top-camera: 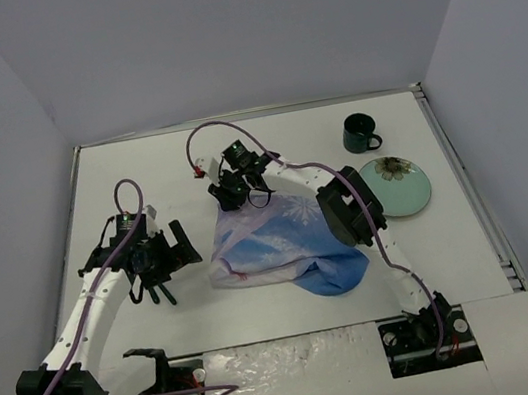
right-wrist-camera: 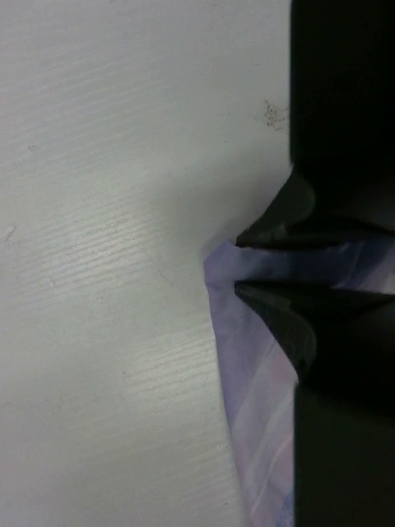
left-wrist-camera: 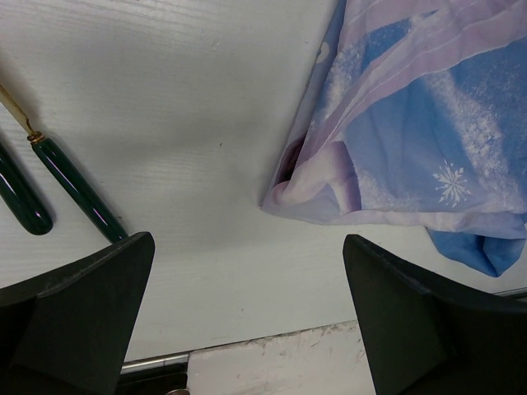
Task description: Set the dinner table for one person
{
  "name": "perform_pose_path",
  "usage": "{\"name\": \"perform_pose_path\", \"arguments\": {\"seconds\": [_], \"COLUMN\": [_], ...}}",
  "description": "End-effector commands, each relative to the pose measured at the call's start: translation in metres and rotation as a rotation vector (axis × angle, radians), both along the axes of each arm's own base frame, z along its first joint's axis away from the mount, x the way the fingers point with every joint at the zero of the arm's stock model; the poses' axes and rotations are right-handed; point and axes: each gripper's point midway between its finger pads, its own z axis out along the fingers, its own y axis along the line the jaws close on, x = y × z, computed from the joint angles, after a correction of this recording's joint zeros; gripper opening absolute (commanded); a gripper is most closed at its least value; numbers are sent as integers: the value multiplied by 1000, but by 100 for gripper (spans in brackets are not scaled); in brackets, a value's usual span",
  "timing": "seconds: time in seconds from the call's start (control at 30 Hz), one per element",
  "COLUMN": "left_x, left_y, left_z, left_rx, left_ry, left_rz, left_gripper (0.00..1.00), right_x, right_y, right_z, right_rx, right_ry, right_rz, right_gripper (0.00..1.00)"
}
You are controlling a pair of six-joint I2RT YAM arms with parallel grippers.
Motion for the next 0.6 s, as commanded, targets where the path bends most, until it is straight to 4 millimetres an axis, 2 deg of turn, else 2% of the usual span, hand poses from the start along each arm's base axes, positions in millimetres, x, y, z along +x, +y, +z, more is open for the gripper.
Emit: {"name": "perform_pose_path", "arguments": {"seconds": [0.0,0.03,0.1,0.13,0.27,0.43,0.57], "left_x": [6,6,6,7,10,19,28], "left_y": [0,0,0,0,-1,-3,-8], "left_z": [13,14,16,18,23,36,46], "left_rx": [-4,-5,-7,-7,-12,-20,-42], "left_ry": [-56,-60,-65,-70,-81,-115,-141], "left_rz": [-10,-10,-11,-11,-15,-24,-33], "left_gripper": [97,97,97,97,97,97,97], "right_x": [3,6,11,11,4,-24,-56], "right_y": [12,13,12,11,4,-23,-52], "right_z": [51,62,96,103,156,197,217], "right_rx": [40,46,69,70,104,118,118], "right_ry": [-64,-88,-149,-167,-249,-290,-301], "right_rz": [-13,-21,-40,-44,-62,-99,-149], "right_gripper": [2,1,0,0,0,0,0]}}
